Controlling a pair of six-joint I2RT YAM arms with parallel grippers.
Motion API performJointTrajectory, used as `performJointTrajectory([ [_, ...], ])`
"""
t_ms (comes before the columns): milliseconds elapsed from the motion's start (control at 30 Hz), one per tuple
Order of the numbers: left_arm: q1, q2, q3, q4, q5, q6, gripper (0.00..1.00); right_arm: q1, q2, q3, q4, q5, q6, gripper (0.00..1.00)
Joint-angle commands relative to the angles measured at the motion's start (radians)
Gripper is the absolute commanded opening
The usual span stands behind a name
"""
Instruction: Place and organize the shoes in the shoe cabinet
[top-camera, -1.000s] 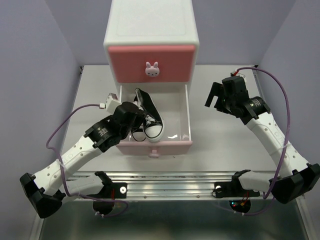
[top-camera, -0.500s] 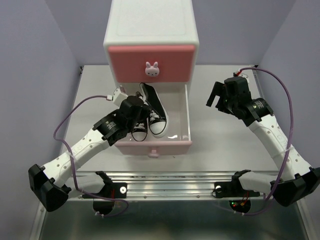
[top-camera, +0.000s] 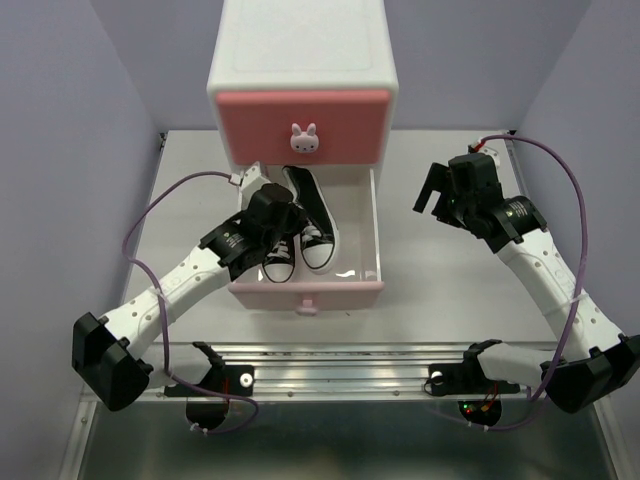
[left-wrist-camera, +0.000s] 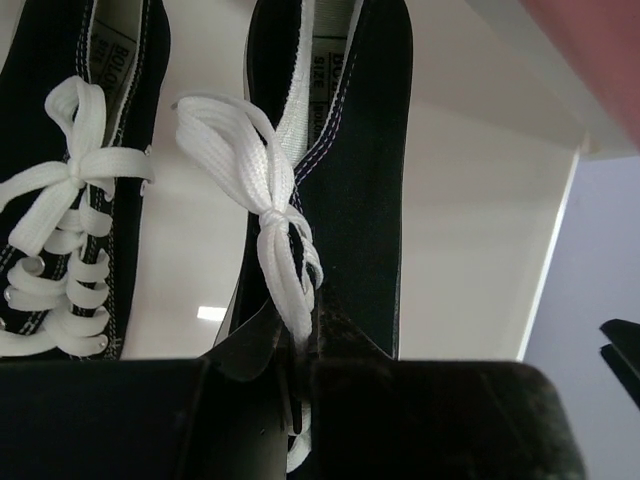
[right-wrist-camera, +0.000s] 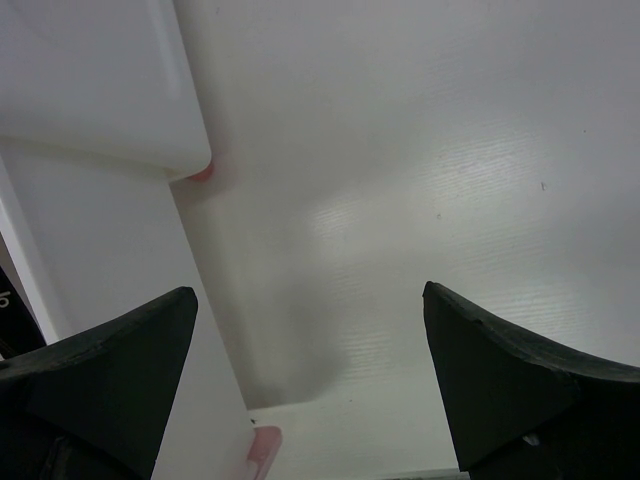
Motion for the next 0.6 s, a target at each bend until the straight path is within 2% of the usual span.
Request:
performJointTrajectory([
  [0,0.015,-0.004,0.055,0.135,0.003,0.141,0.0,-0.007,-0.031,0.031,0.006,0.03,0.003,1.0],
  [300,0.016,-0.04,-0.019,0.155,0.011,0.15,0.0,-0.007,-0.034,0.015,0.008,0.036,0.016,1.0],
  [567,0.019,0.008,-0.032,0.216,-0.013,0.227,0.0,-0.007,-0.023,0.015,0.012,0.034,0.016,1.0],
])
